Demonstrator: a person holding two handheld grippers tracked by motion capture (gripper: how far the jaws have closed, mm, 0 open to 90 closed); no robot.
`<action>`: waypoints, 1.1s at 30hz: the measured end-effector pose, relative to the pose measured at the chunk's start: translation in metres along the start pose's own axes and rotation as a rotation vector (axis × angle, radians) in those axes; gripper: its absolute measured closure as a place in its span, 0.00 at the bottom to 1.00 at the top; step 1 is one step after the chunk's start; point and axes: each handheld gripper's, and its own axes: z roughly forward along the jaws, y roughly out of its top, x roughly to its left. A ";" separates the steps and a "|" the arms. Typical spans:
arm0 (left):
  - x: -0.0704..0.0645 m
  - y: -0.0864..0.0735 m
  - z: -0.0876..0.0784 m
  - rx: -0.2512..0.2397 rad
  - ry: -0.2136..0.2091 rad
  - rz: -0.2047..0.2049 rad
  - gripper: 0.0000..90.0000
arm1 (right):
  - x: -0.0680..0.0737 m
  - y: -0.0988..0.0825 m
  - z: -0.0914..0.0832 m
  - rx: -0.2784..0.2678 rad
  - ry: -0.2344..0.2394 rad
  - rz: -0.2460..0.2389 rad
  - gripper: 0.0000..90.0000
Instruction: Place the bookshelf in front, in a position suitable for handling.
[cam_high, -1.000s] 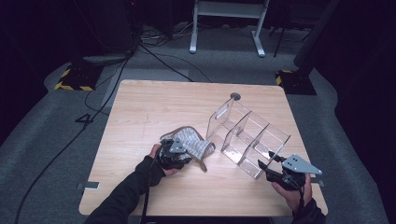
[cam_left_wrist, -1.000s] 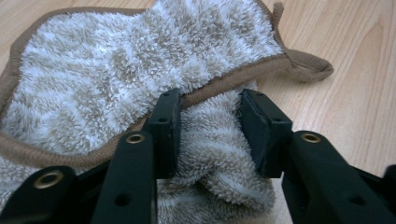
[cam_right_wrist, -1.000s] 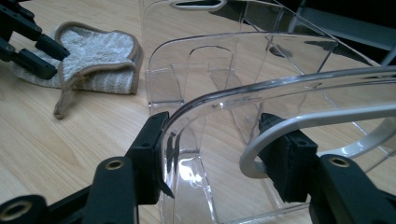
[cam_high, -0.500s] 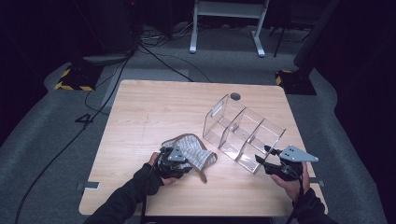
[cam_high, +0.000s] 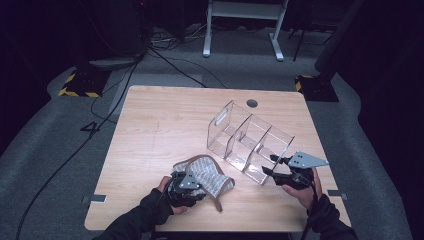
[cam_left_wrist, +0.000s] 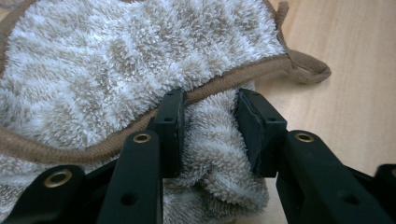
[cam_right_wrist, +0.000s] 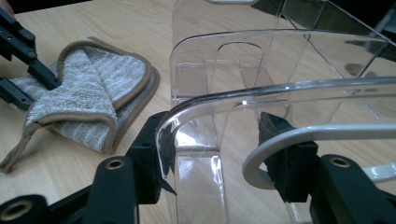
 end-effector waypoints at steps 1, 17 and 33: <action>-0.003 0.000 -0.001 -0.002 0.000 0.003 0.70 | 0.000 -0.001 -0.001 0.000 0.009 -0.008 0.51; 0.001 0.005 -0.005 -0.045 0.085 0.014 0.33 | 0.011 -0.018 -0.021 0.019 -0.288 0.051 0.28; 0.011 0.018 0.002 -0.070 0.049 -0.015 0.28 | -0.012 -0.021 0.002 0.050 -0.351 0.117 0.58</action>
